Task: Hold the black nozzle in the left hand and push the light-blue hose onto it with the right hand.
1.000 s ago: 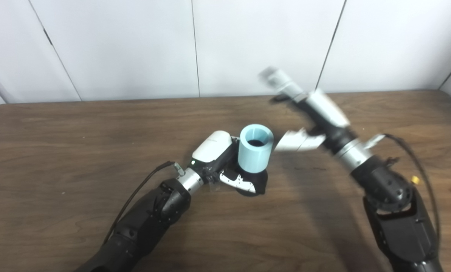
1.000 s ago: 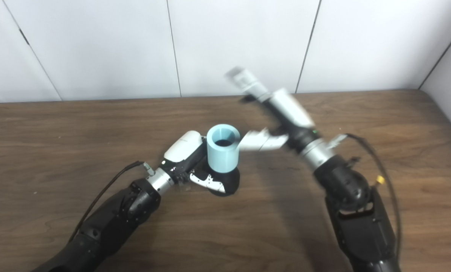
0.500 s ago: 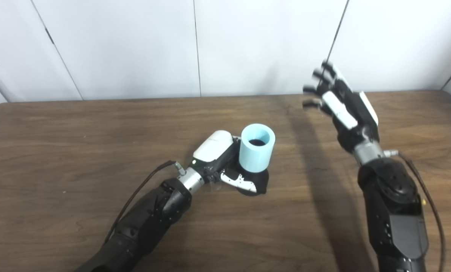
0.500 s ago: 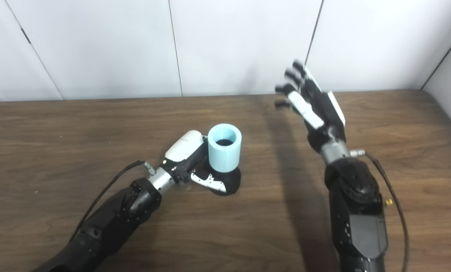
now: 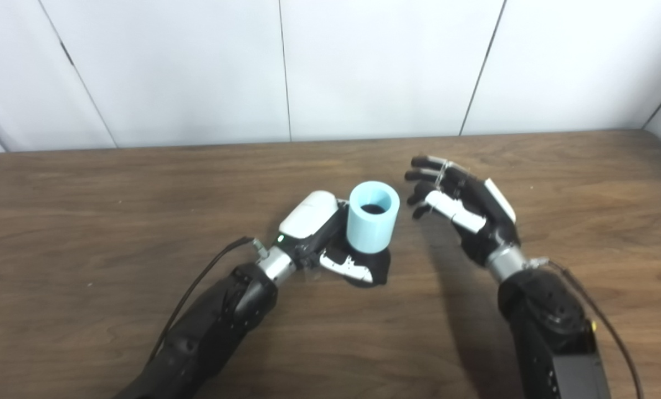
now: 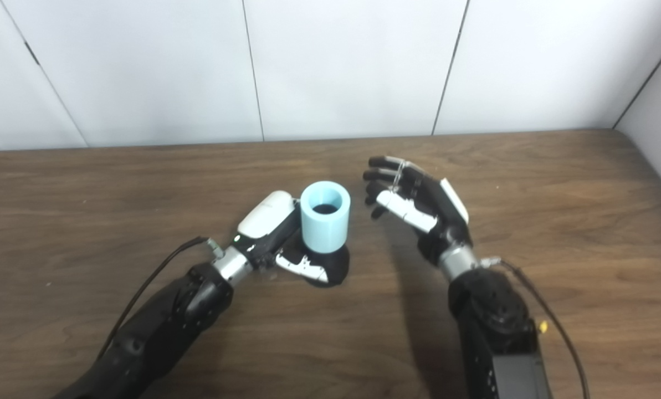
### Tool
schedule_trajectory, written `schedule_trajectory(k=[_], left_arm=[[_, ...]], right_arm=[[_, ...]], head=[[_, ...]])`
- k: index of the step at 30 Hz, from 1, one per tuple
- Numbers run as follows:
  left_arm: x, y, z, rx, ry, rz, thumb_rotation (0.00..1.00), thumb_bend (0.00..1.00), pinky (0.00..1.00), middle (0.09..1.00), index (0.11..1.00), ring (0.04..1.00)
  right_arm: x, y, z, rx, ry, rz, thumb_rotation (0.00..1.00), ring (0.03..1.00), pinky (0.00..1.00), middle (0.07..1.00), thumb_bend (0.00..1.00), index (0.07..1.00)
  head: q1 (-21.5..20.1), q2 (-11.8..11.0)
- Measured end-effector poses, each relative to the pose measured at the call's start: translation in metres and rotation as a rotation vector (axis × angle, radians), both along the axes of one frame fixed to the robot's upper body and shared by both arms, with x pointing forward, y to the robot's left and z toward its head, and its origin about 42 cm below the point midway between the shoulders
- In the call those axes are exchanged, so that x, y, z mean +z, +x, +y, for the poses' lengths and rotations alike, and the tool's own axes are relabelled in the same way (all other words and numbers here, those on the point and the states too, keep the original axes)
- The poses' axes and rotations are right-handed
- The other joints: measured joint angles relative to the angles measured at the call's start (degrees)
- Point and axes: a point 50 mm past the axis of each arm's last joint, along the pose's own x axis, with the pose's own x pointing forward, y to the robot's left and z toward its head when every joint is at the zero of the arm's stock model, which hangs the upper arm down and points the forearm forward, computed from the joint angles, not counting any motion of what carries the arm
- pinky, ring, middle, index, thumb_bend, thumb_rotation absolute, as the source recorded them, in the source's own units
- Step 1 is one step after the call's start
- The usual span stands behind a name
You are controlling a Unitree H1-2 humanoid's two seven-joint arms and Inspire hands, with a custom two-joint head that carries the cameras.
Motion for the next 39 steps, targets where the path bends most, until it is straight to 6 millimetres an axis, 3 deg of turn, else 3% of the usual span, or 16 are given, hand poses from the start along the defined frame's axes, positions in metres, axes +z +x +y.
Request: schedule_trajectory(k=[3, 7, 10, 15, 22, 26, 28, 34, 39], left_arm=[[0.004, -0.015, 0.010, 0.032, -0.006, 0.012, 0.21, 0.98, 0.80, 0.977, 0.973, 0.953], [0.004, -0.029, 0.017, 0.064, 0.005, 0.052, 0.27, 1.00, 0.89, 0.999, 0.999, 0.997], [0.003, -0.025, 0.039, 0.189, 0.010, 0.118, 0.28, 1.00, 0.93, 1.000, 1.000, 1.000], [0.011, -0.018, 0.076, 0.345, -0.116, 0.146, 0.26, 1.00, 0.80, 1.000, 1.000, 1.000], [0.009, -0.027, 0.083, 0.392, -0.372, 0.244, 0.25, 0.90, 0.83, 0.970, 1.000, 0.932], [0.009, -0.030, 0.091, 0.406, -0.507, 0.293, 0.25, 0.86, 0.73, 0.936, 0.995, 0.876], [0.011, -0.031, 0.096, 0.415, -0.620, 0.328, 0.19, 0.80, 0.66, 0.872, 0.944, 0.784], [0.008, -0.044, 0.101, 0.386, -1.041, 0.600, 0.14, 0.73, 0.39, 0.602, 0.640, 0.507], [0.009, -0.050, 0.095, 0.328, -1.146, 0.694, 0.13, 0.70, 0.37, 0.576, 0.607, 0.482]], right_arm=[[-0.011, -0.001, -0.006, -0.033, -0.004, 0.035, 0.29, 0.491, 0.35, 0.662, 0.52, 0.692], [-0.017, -0.001, -0.007, -0.044, 0.002, 0.049, 0.28, 0.497, 0.35, 0.686, 0.51, 0.705], [-0.018, -0.001, -0.007, -0.050, 0.006, 0.031, 0.28, 0.487, 0.34, 0.690, 0.52, 0.710], [-0.025, 0.000, -0.011, -0.085, 0.025, 0.037, 0.28, 0.472, 0.33, 0.693, 0.52, 0.723], [-0.031, -0.002, -0.004, -0.100, 0.108, 0.023, 0.29, 0.447, 0.33, 0.671, 0.58, 0.712], [-0.035, -0.004, -0.003, -0.119, 0.119, 0.027, 0.29, 0.443, 0.33, 0.664, 0.59, 0.705], [-0.036, -0.005, -0.003, -0.126, 0.123, 0.019, 0.28, 0.444, 0.33, 0.658, 0.59, 0.701], [-0.038, -0.009, -0.004, -0.138, 0.138, 0.006, 0.28, 0.458, 0.34, 0.631, 0.58, 0.685], [-0.040, -0.013, -0.004, -0.147, 0.132, -0.010, 0.29, 0.456, 0.35, 0.636, 0.57, 0.674]], head=[[0.2, -0.2], [0.4, -0.3], [0.4, -0.3], [0.6, -0.4], [1.0, -0.4], [1.1, -0.4], [1.6, -0.4], [2.3, -0.8], [1.7, -1.4]])
